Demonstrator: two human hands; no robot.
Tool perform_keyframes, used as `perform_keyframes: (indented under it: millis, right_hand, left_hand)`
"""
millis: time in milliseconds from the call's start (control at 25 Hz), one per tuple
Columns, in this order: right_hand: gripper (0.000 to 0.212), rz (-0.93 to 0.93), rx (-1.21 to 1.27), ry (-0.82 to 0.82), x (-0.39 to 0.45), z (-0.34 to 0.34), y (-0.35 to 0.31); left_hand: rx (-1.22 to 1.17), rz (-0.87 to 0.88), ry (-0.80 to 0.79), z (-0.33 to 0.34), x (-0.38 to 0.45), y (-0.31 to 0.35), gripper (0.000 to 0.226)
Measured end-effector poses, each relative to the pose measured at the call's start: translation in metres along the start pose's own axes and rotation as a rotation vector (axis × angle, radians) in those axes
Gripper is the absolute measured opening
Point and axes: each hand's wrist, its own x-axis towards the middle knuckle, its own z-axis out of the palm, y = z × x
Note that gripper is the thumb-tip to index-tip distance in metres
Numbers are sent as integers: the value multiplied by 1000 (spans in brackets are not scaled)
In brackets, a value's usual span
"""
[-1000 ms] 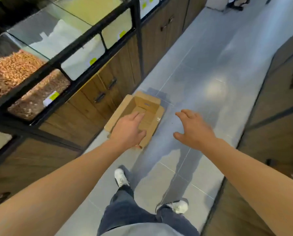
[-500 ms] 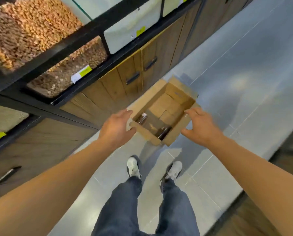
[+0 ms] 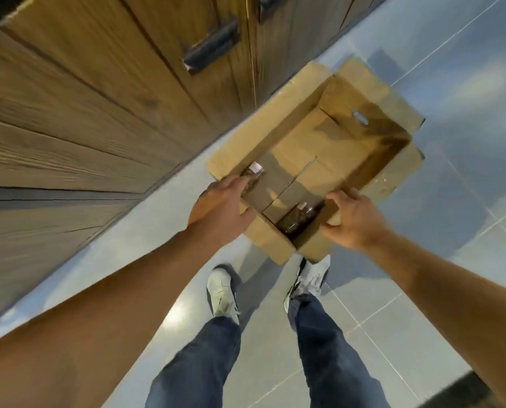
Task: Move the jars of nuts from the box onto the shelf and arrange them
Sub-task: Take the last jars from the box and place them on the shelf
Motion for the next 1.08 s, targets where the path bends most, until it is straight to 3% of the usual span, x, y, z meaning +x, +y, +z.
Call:
perform_keyframes:
  millis: [200,360,520,680,840,960,1080]
  right_hand:
    - [72,-22,-22,-64,104,65,41]
    - [65,-67,-79,-144,171,115,51]
    - [54,-132,-266,-312,224,156,64]
    - [65,-208,-478,-395,253,178,73]
    - [59,-227,-507,-355,264,170,78]
    - [59,-174,-319,-225,265,154,84]
    - [64,-96,-52,-34,253,125,77]
  left_hand:
    - [-82,-112,6,94,102,-6,60]
    - [-103,-84,16,151,168,-31,60]
    - [-34,-91,9,191,226,-60,58]
    - [120,-83,-11,222,249,-65,75]
    - [207,-42,-22,235,261,-60,71]
    - [128,-63,-81,235,260,-56,66]
    - [43,-70,-34,215,253,-50,79]
